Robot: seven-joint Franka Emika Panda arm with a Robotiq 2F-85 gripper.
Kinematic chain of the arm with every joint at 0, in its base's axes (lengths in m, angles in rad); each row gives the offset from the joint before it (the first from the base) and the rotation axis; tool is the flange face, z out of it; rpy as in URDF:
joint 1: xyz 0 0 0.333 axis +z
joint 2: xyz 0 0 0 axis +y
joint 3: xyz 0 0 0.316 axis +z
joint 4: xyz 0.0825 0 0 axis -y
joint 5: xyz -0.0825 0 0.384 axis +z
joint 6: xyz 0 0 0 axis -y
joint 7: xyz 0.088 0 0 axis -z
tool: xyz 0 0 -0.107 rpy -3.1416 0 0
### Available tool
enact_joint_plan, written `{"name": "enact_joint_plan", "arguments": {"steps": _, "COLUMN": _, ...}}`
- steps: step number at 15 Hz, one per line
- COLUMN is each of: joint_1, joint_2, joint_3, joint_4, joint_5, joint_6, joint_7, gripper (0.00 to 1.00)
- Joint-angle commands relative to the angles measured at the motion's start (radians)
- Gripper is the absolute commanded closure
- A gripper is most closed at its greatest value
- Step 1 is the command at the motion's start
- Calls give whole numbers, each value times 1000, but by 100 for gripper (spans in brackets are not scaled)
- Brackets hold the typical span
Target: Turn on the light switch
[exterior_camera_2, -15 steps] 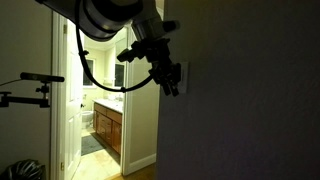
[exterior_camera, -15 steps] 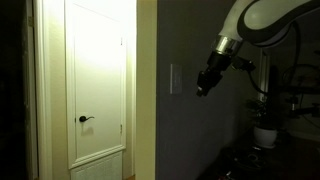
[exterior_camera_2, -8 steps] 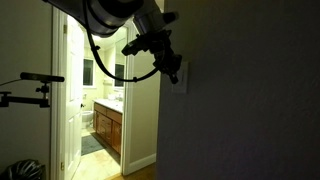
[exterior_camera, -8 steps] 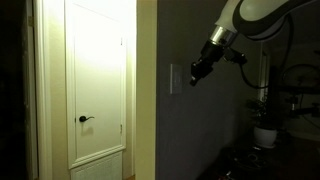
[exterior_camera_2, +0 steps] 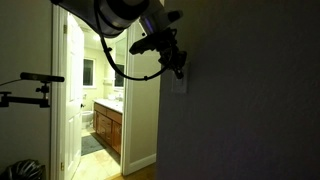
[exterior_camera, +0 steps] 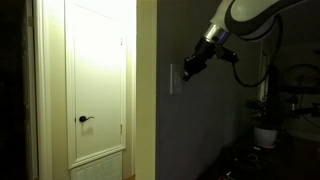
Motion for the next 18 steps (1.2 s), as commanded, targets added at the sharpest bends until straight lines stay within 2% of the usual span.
{"name": "enact_joint_plan", "arguments": {"steps": 1, "joint_1": 7, "joint_2": 46, "joint_3": -5, "joint_4": 51, "joint_5": 24, "joint_6": 25, "joint_7": 22, "gripper": 94}}
{"name": "enact_joint_plan", "arguments": {"steps": 10, "joint_1": 8, "joint_2": 76, "joint_3": -6, "joint_4": 83, "joint_5": 46, "joint_6": 30, "joint_7": 24, "gripper": 94}}
{"name": "enact_joint_plan", "arguments": {"steps": 18, "joint_1": 4, "joint_2": 23, "joint_3": -8, "joint_4": 22, "joint_5": 15, "joint_6": 16, "joint_7": 20, "gripper": 95}}
